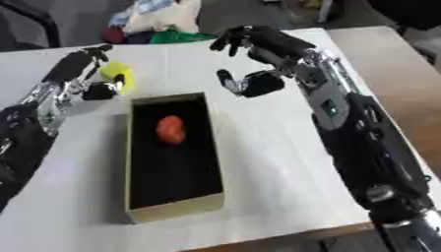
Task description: Pick up objects on the table and place them in the box.
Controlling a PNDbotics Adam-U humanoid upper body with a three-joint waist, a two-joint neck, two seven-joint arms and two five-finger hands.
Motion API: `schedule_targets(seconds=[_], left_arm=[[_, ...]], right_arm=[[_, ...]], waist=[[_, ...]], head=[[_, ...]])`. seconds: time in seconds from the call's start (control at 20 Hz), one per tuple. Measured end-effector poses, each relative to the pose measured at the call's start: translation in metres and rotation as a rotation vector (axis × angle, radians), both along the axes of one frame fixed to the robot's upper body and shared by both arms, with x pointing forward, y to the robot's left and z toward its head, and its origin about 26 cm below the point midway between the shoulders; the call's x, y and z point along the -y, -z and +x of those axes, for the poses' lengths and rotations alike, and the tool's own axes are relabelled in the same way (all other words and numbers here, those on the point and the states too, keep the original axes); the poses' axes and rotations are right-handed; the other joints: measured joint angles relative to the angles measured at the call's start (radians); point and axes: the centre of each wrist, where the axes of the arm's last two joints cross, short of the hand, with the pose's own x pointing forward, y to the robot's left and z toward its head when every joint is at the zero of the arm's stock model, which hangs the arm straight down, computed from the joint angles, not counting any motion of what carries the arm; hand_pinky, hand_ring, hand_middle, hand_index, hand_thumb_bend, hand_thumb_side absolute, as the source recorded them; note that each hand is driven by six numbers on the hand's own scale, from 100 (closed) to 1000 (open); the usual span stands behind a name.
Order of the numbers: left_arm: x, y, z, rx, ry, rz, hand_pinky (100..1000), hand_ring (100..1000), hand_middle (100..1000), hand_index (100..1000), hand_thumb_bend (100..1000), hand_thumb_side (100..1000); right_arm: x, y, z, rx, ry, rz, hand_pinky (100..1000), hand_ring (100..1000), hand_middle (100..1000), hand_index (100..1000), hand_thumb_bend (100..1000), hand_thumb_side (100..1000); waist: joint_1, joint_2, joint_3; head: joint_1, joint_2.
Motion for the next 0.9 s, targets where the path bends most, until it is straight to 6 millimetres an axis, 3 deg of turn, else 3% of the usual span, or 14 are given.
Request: schedule_targets(seconds=[0.2,0.35,0.9], left_arm=[[0.0009,-0.0027,0.0005,0.006,0.012,0.019,730,729,739,1000,100,284],[0.0011,-0.0047,0.0007,0.01,0.02,0.027,727,725,736,1000,100,283],[-0.0024,-0.0061,0.0008,-0.018,0.041,0.043,735,728,754,1000,114,413]], right_arm=[[0.0,0.0,0.0,-0.001,0.0,0.001,805,698,752,866,100,484],[0.0,0.0,0.0,-0.003,0.0,0.004,805,698,752,866,100,483],[0.0001,0.0001,0.0001,-0.007,0.001,0.006,804,698,752,866,100,481]], waist=[[0.0,0.005,-0.001],[0.0,0.008,-0.001],[-0.001,0.008,-0.005]], head=[[-0.002,0.0],[-0.002,0.0],[-0.003,0.0]])
